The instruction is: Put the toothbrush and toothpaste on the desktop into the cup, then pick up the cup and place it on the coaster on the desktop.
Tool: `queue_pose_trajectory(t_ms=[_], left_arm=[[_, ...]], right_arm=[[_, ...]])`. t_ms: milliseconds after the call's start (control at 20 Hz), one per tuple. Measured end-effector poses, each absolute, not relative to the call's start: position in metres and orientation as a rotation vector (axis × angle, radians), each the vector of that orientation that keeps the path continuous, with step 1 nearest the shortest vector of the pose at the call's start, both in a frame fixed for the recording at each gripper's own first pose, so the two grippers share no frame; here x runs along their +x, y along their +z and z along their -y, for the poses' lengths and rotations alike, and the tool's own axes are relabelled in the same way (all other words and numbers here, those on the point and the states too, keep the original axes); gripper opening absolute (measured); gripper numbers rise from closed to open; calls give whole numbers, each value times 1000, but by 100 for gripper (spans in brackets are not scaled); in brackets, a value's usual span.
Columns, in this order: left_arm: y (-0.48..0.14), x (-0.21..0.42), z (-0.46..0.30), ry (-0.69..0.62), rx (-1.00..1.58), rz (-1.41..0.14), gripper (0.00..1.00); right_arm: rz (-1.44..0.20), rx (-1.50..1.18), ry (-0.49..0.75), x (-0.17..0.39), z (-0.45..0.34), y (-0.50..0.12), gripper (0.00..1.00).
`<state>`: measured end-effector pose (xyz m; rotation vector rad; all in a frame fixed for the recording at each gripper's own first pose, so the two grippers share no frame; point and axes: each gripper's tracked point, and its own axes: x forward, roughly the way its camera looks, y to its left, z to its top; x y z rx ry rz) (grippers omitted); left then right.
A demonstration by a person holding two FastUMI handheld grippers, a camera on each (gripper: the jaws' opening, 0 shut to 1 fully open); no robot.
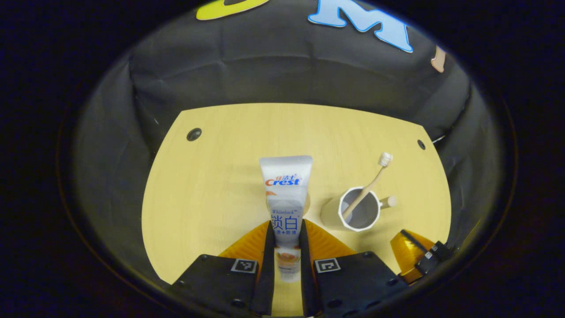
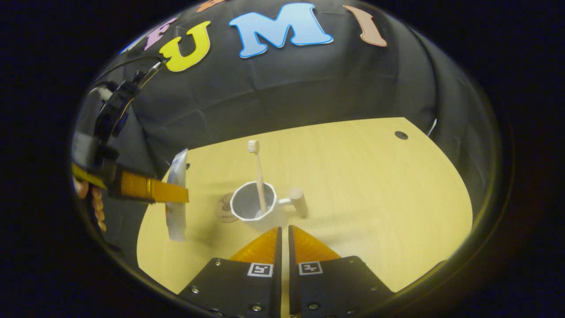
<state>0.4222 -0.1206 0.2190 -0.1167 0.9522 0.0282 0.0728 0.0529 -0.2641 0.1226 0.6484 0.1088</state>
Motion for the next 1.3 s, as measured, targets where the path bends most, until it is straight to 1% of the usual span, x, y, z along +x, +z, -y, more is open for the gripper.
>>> queue_pose_trajectory(t_ms=[450, 700, 900, 950, 1000, 1100, 1150, 1250, 1300], left_arm=[[248, 480, 184, -61, -124, -885, 33], [241, 502, 229, -137, -176, -858, 33], [230, 514, 236, -120, -198, -849, 33], [228, 517, 235, -112, -203, -836, 31], [227, 519, 233, -103, -202, -824, 33], [219, 520, 229, -83, -191, -801, 33], [216, 519, 229, -78, -190, -789, 38], [208, 516, 232, -79, -205, -778, 28], [201, 513, 232, -81, -211, -769, 28]], right_arm=[[-676, 167, 25, 46, -13, -276, 6], [-680, 171, -19, 38, 16, -275, 6], [-690, 173, -61, 32, 43, -276, 6], [-691, 176, -72, 31, 50, -275, 6], [-693, 179, -80, 31, 54, -275, 6], [-697, 189, -91, 32, 62, -274, 6], [-699, 191, -92, 32, 64, -275, 6], [-702, 190, -90, 34, 66, -275, 6], [-705, 187, -84, 35, 65, -275, 6]])
